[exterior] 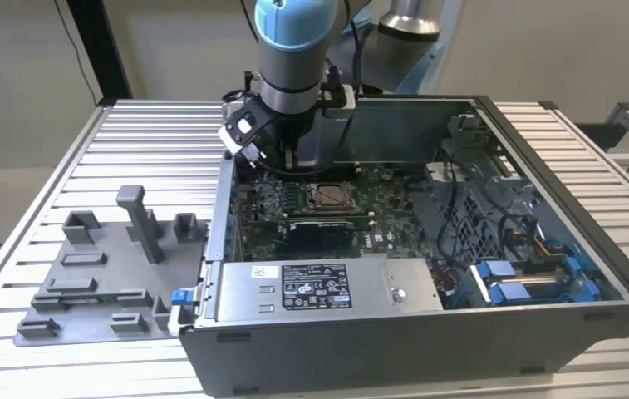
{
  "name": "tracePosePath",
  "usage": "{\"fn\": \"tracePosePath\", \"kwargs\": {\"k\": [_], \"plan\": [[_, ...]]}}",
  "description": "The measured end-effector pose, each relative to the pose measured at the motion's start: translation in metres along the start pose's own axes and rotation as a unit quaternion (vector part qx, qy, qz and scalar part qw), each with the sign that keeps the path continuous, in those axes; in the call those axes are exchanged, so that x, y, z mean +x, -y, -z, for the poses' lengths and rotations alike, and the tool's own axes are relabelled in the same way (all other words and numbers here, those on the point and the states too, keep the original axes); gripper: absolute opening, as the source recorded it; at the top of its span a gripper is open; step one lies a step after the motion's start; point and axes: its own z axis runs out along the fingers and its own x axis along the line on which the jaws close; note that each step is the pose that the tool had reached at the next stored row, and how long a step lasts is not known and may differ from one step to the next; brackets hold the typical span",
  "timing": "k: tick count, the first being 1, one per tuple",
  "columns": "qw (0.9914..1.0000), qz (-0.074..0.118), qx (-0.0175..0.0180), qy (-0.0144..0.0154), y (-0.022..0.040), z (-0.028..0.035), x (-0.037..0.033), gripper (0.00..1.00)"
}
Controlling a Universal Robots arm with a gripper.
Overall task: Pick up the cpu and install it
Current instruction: 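Place the cpu into insertion slot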
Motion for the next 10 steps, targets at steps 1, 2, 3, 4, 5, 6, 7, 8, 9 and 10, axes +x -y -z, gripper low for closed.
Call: {"fn": "tracePosePath", "kwargs": {"k": [1, 2, 3, 4, 5, 6, 7, 8, 9, 10], "plan": [[1.0, 0.0, 0.0, -0.0002, -0.0023, 0.0004, 0.0, 0.0], [1.0, 0.0, 0.0001, -0.0004, -0.0047, 0.0007, 0.0, 0.0], [1.0, 0.0, 0.0001, -0.0007, -0.0069, 0.0011, 0.0, 0.0], [1.0, 0.0, 0.0001, -0.0009, -0.0092, 0.0016, 0.0, 0.0], [1.0, 0.0, 0.0001, -0.0013, -0.0118, 0.002, 0.0001, 0.0], [1.0, 0.0, 0.0001, -0.0017, -0.0145, 0.0025, 0.0001, 0.0], [1.0, 0.0, 0.0001, -0.0021, -0.0173, 0.0031, 0.0002, 0.0], [1.0, 0.0, 0.0002, -0.0025, -0.0201, 0.0037, 0.0003, 0.0], [1.0, 0.0, 0.0003, -0.0029, -0.0229, 0.0041, 0.0003, 0.0], [0.99999, 0.0, 0.0003, -0.0033, -0.0259, 0.0046, 0.0003, 0.0]]}}
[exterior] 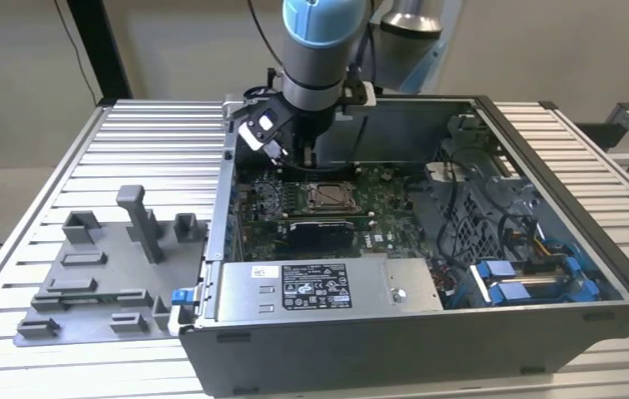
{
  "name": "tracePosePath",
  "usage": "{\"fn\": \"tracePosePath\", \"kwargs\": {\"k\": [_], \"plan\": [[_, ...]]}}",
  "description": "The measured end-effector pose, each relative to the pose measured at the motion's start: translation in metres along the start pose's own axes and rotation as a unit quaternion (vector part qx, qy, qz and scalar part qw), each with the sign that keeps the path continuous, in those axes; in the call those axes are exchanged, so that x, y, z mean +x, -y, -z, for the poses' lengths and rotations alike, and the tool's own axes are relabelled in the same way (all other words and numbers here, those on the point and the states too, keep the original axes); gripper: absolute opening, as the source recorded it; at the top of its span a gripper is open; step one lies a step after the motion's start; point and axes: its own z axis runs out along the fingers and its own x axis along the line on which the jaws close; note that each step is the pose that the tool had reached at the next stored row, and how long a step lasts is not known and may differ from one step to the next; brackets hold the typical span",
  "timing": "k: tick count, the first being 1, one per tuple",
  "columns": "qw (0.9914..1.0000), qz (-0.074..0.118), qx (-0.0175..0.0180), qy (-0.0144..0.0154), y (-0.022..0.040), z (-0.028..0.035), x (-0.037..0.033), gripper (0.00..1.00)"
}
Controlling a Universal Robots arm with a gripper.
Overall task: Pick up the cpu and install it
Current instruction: 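Place the cpu into insertion slot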
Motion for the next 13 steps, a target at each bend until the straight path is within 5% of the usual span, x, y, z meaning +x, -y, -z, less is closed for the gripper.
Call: {"fn": "tracePosePath", "kwargs": {"k": [7, 13], "plan": [[1.0, 0.0, 0.0004, -0.0018, -0.0163, 0.0025, 0.0001, 0.0], [1.0, 0.0, 0.0005, -0.0018, -0.0171, 0.0025, 0.0, 0.0]]}}
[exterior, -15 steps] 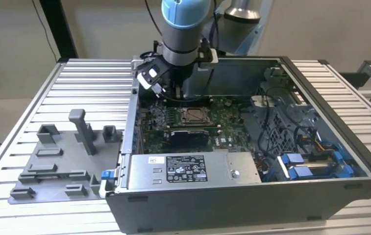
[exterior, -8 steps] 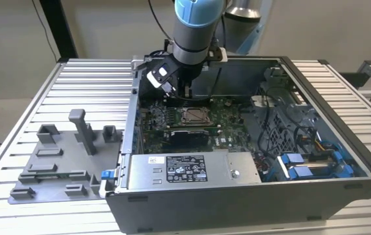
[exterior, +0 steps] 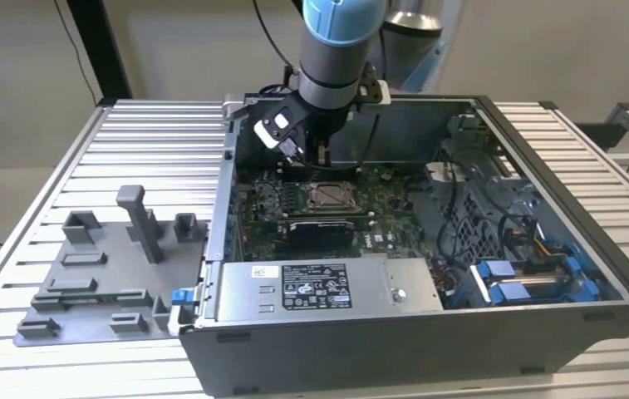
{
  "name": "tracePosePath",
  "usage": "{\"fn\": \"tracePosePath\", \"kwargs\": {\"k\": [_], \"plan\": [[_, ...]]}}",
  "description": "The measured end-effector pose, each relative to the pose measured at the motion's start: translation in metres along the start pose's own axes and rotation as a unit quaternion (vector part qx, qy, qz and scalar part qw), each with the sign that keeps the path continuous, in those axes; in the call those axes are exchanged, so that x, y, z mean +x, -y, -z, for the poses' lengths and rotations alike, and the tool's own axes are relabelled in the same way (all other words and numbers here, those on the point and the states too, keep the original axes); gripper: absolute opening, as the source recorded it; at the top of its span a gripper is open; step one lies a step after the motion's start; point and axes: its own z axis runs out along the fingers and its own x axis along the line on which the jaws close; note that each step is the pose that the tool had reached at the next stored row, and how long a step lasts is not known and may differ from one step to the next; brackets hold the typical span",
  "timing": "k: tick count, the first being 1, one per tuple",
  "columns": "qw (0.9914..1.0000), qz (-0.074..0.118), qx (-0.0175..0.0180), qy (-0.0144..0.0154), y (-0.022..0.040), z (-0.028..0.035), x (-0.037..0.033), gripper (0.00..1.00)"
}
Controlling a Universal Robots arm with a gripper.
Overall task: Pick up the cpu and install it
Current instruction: 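Place the cpu into insertion slot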
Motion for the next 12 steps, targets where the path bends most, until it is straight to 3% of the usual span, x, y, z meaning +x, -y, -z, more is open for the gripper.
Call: {"fn": "tracePosePath", "kwargs": {"k": [8, 12], "plan": [[1.0, 0.0, 0.0, 0.0, -0.0001, 0.0, 0.0, 0.0], [1.0, 0.0, -0.0001, 0.0, 0.0001, -0.0036, -0.0014, 0.0]]}}
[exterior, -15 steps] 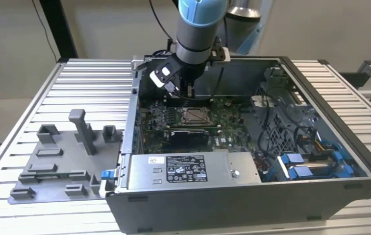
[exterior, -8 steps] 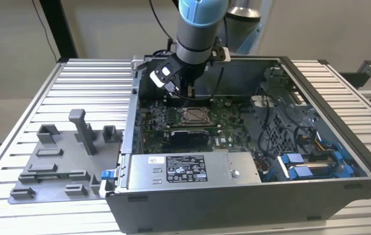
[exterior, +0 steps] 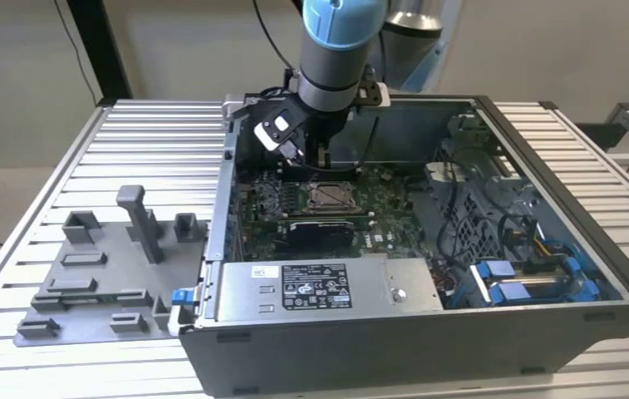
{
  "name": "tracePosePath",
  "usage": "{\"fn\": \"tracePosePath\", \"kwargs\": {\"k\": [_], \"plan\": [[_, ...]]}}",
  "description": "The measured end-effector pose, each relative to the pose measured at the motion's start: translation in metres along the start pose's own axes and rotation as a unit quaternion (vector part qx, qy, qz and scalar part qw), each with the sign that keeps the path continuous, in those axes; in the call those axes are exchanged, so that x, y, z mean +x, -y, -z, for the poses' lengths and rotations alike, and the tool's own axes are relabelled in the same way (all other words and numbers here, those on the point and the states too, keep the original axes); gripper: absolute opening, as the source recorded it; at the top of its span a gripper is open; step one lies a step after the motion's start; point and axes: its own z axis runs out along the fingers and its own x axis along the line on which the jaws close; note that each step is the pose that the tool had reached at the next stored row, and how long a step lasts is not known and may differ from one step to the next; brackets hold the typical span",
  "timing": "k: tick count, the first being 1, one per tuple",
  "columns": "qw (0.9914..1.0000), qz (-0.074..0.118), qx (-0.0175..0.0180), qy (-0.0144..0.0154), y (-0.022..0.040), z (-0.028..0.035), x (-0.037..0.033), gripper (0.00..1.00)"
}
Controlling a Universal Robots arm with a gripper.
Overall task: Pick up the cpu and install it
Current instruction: 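Place the cpu into insertion slot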
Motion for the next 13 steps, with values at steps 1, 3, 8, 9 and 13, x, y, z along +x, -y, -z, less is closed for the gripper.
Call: {"fn": "tracePosePath", "kwargs": {"k": [1, 3, 8, 9, 13], "plan": [[1.0, 0.0, -0.0002, 0.0001, 0.0007, -0.0016, -0.0006, 0.0], [1.0, 0.0, -0.0011, 0.0004, 0.0017, -0.005, -0.0019, 0.0], [0.99999, 0.002, -0.0045, 0.0006, 0.0051, -0.0134, -0.0051, 0.0], [0.99998, 0.002, -0.0054, 0.0007, 0.0063, -0.0152, -0.0058, 0.0], [0.99997, 0.003, -0.0074, 0.0007, 0.0092, -0.0216, -0.0082, 0.0]]}}
